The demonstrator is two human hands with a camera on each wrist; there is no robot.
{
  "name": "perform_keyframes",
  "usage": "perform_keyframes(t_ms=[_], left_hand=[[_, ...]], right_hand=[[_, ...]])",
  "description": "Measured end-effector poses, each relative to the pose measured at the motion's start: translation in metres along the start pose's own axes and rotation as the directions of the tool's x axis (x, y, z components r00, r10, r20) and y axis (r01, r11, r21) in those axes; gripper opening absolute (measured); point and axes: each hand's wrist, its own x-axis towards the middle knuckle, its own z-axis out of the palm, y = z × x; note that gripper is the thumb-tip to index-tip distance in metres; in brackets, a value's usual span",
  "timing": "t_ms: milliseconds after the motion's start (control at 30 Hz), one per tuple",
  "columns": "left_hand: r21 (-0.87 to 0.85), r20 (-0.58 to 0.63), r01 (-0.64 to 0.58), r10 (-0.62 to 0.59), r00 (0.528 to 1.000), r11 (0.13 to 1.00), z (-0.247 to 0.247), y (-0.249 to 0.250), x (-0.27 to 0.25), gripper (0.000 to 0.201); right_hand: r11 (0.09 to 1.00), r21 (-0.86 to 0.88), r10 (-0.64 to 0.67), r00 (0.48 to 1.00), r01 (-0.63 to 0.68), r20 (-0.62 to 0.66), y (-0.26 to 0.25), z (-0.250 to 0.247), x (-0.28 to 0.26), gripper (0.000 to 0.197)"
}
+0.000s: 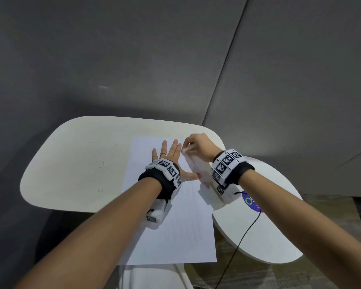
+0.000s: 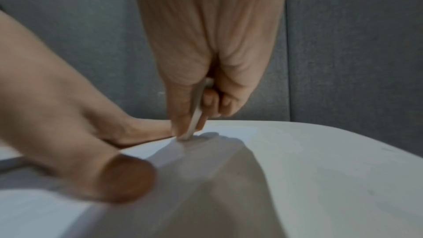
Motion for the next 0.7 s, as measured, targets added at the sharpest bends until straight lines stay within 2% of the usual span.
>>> perform_keyframes(t_ms=[100,167,233,300,400,500,533,633,700], left_hand=[[0.013,-0.006,-0.003,0.003,1.0,1.0,0.001,0.0,-0.001,0.127],[0.008,-0.003,-0.007,0.007,1.0,1.0,0.0,0.0,-0.002,0.127],[-0.002,-0.004,-0.005,0.005,1.0,1.0,0.0,0.001,-0.003,0.127],[-0.008,0.007,0.002,-0.002,1.0,1.0,-0.003,0.001,-0.004,0.127],[0.012,0.038,0.004,-0.005,0.999,1.0,-0.006,0.002,-0.002,0.124],[0.01,0.042,0.005,-0.006,0.999,1.0,-0.007,0.004,-0.002,0.121],[0.009,0.041,0.004,-0.005,0.999,1.0,-0.007,0.004,-0.002,0.12],[0.0,0.056,0.011,-0.011,0.998,1.0,-0.009,0.007,-0.003,0.122],[0.002,0.074,0.025,-0.025,0.997,1.0,-0.012,0.006,-0.002,0.123]], right_hand=[[0.998,-0.006,-0.057,0.986,0.059,0.155,0.001,0.002,-0.013,0.013],[0.999,-0.031,-0.01,0.995,0.013,0.098,0.003,0.0,-0.003,0.012],[0.995,-0.054,0.078,0.996,-0.08,-0.038,0.008,-0.003,0.011,0.01],[0.994,-0.059,0.092,0.993,-0.096,-0.081,0.013,-0.003,0.016,0.008],[0.999,-0.037,-0.001,0.999,0.002,0.032,0.013,-0.004,-0.004,0.012],[0.997,-0.02,-0.065,0.981,0.07,0.184,0.017,-0.008,-0.014,0.015],[0.997,-0.041,-0.061,0.984,0.069,0.165,0.017,-0.009,-0.011,0.015],[0.999,-0.042,-0.006,1.0,0.006,-0.015,0.021,-0.006,0.006,0.013],[0.999,-0.031,0.005,0.997,-0.007,-0.074,0.021,-0.002,0.007,0.012]])
